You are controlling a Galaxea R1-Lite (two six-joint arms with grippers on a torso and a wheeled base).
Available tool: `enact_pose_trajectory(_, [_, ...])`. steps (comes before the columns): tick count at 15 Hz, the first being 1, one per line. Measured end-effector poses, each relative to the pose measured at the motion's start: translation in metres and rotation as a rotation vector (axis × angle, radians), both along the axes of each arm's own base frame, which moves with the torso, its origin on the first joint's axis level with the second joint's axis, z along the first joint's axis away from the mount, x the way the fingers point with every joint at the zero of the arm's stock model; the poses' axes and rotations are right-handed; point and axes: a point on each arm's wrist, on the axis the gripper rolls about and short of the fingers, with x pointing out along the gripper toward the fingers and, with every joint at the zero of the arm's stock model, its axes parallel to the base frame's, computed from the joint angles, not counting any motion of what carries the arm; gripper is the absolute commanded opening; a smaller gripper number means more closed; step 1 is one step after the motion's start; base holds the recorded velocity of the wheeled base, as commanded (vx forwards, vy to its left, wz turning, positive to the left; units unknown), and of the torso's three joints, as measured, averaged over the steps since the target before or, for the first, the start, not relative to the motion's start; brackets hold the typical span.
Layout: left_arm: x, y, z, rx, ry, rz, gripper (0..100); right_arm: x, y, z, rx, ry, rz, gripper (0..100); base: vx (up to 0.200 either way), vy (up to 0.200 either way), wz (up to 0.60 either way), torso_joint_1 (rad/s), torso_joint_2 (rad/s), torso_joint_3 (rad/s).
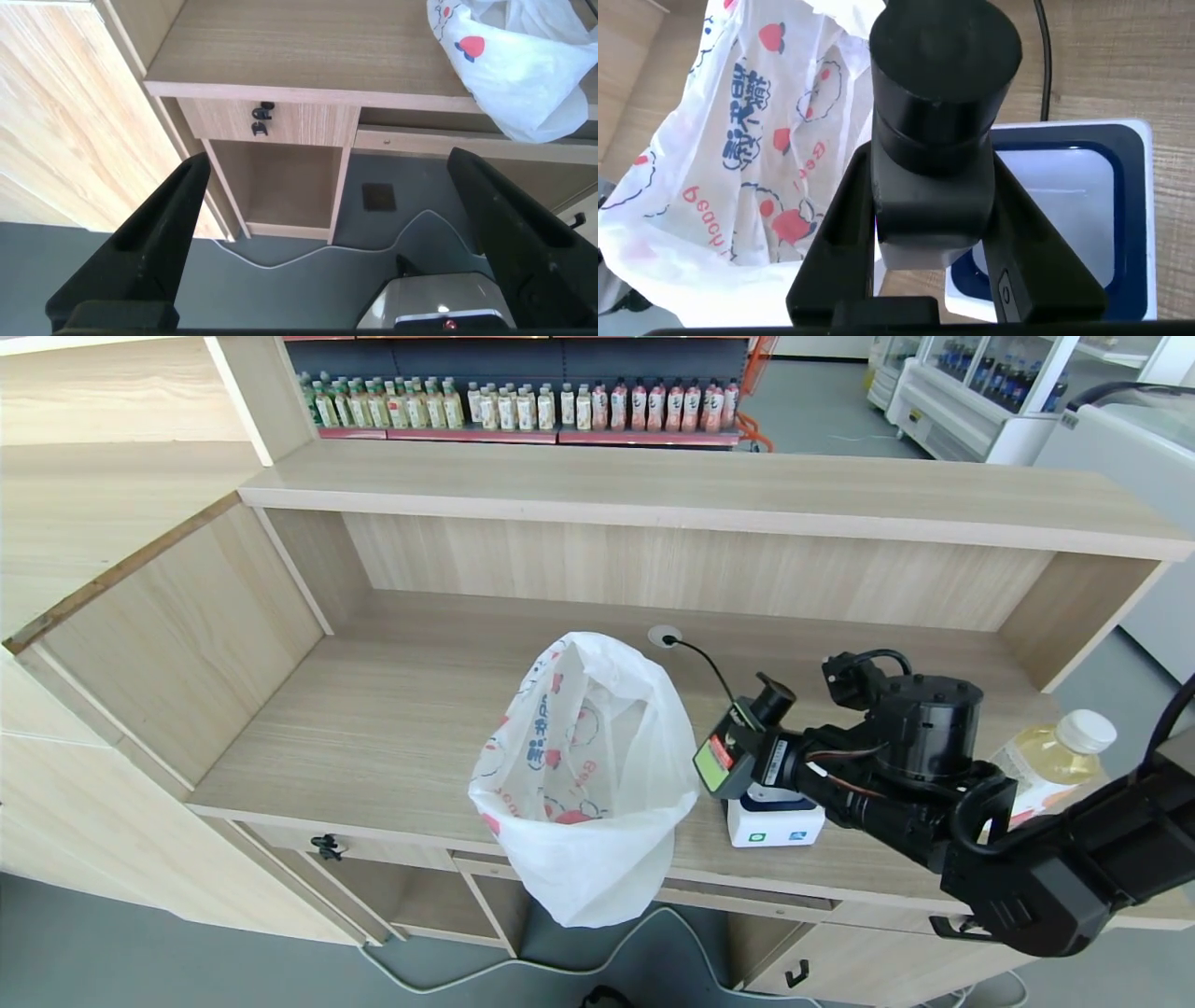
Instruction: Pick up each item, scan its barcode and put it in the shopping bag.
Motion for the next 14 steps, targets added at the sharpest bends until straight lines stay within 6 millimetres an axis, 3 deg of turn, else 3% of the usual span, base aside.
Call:
enact_pose_trajectory(7, [0.0, 0.0, 0.0, 0.0, 0.0, 0.0, 100, -0.013, 0.001, 0.021, -0.071, -0.089, 0.035, 0, 0.0, 0.0, 0.0, 0.0, 0.0, 0.0])
enact_pose_trajectory(14, [0.0, 0.0, 0.0, 0.0, 0.0, 0.0, 100, -0.029, -0.011, 0.025, -0.097, -0.085, 0.0, 0, 0.0, 0.0, 0.0, 0.0, 0.0, 0.0])
